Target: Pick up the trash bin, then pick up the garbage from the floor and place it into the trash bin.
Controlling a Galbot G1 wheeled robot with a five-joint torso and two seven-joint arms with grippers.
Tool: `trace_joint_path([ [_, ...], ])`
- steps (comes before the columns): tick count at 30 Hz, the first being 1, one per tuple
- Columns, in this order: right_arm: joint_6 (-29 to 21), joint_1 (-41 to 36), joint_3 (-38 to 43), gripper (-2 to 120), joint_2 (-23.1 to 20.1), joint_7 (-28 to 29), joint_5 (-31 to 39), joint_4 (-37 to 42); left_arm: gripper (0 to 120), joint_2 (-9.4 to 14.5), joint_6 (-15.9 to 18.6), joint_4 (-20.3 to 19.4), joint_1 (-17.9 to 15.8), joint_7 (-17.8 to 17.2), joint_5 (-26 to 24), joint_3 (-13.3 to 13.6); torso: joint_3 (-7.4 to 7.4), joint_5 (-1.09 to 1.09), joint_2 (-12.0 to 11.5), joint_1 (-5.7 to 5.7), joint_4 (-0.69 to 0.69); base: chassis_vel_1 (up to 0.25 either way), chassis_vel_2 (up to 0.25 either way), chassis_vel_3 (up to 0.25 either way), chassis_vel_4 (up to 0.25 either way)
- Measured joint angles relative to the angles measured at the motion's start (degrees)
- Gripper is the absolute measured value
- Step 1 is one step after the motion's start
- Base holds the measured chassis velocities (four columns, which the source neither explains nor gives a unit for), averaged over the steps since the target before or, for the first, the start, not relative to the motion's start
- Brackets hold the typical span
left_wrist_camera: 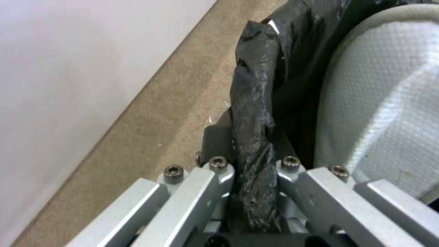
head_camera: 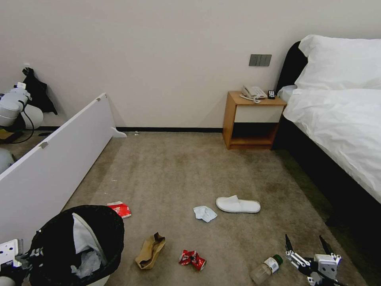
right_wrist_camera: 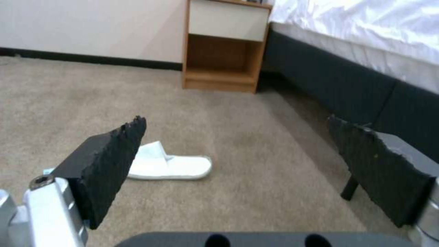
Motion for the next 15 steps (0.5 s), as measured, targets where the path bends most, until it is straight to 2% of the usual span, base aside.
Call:
trace_joint_path([
  [4,-3.71,0.17,-0.49,100,-0.28,0.95,2.31,0.24,4,0.07,0.0,0.05,0.09,-0.09,0.0,-0.37,0.0,0.0,0.0,0.0,0.0,0.0,0.0,0.0,0.0],
  [7,-11.59,1.24,-1.55,100,-0.87,4.26,5.78,0.06,4,0.14,0.0,0.07,0.19,-0.14,-0.07,-0.92,0.0,0.0,0.0,0.0,0.0,0.0,0.0,0.0,0.0],
  [8,-11.59,1.24,-1.55,100,-0.87,4.26,5.78,0.06,4,0.14,0.0,0.07,0.19,-0.14,-0.07,-0.92,0.0,0.0,0.0,0.0,0.0,0.0,0.0,0.0,0.0],
  [10,-18.67,3.1,-2.52,100,-1.59,8.4,8.04,-0.52,4,0.19,0.0,0.09,0.24,-0.14,-0.2,-1.34,0.0,0.0,0.0,0.0,0.0,0.0,0.0,0.0,0.0],
  [11,-18.67,3.1,-2.52,100,-1.59,8.4,8.04,-0.52,4,0.19,0.0,0.09,0.24,-0.14,-0.2,-1.34,0.0,0.0,0.0,0.0,0.0,0.0,0.0,0.0,0.0],
  [13,-23.69,5.13,-2.83,100,-2.03,10.29,9.94,-1.47,4,0.19,0.0,0.11,0.35,-0.14,-0.29,-1.7,0.0,0.0,0.0,0.0,0.0,0.0,0.0,0.0,0.0],
  [14,-23.69,5.13,-2.83,100,-2.03,10.29,9.94,-1.47,4,0.19,0.0,0.11,0.35,-0.14,-0.29,-1.7,0.0,0.0,0.0,0.0,0.0,0.0,0.0,0.0,0.0],
  [15,-26.1,6.34,-2.91,100,-2.29,10.67,11.63,-2.31,4,0.19,0.0,0.12,0.48,-0.14,-0.31,-1.9,0.0,0.0,0.0,0.0,0.01,0.0,0.0,0.0,0.0],
])
